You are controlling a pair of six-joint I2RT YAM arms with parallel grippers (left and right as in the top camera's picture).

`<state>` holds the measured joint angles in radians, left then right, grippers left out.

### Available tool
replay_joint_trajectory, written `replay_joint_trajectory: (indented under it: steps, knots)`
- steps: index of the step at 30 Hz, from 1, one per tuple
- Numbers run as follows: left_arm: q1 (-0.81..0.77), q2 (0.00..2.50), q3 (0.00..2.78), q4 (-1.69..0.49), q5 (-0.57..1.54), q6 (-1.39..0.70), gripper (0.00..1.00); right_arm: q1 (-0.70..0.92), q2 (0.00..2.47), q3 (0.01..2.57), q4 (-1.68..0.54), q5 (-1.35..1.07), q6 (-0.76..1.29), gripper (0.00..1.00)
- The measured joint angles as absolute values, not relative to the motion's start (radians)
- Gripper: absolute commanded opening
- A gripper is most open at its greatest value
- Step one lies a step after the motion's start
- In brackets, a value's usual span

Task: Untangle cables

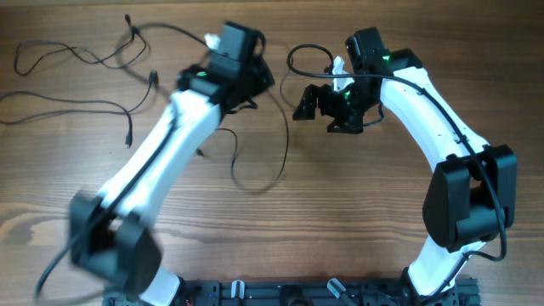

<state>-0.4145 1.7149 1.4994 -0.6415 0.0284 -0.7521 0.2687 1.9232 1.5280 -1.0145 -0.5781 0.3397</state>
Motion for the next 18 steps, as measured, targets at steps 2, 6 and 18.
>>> replay_joint_trajectory:
  steps: [2,6,18]
  knots:
    - [-0.398,1.573,1.509,-0.616,0.030,-0.721,0.04,0.269,1.923,1.528,-1.015,-0.577,0.340,1.00]
    - [-0.354,1.350,1.512,-0.601,0.031,-0.690,0.04,0.269,1.923,1.528,-1.012,-0.575,0.340,1.00]
    - [-0.025,1.082,1.512,-0.619,0.057,-0.790,0.04,0.269,1.923,1.528,-1.023,-0.575,0.340,1.00]
